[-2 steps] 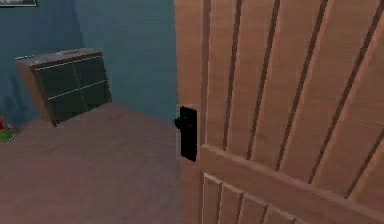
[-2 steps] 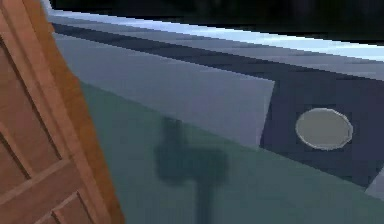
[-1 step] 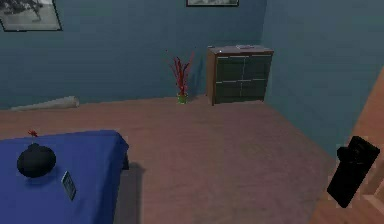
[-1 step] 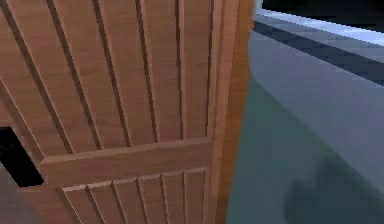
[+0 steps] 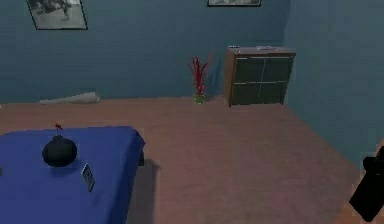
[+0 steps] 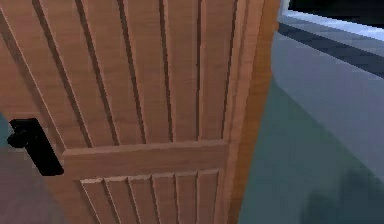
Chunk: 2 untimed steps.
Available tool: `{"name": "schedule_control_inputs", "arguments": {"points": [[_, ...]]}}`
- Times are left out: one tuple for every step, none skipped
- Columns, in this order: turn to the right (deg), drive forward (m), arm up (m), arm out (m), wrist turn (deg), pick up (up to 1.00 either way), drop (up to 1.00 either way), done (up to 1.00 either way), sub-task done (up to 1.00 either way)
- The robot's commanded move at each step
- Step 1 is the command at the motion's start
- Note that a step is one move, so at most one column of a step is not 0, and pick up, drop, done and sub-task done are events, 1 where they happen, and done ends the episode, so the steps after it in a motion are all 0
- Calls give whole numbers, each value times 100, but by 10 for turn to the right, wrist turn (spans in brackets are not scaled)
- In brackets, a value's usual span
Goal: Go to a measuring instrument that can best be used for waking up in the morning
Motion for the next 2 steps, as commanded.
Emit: {"name": "schedule_control_inputs", "arguments": {"points": [[0,100,0,0,0,0,0,0,0],[-30,0,0,0,0,0,0,0,0]]}}
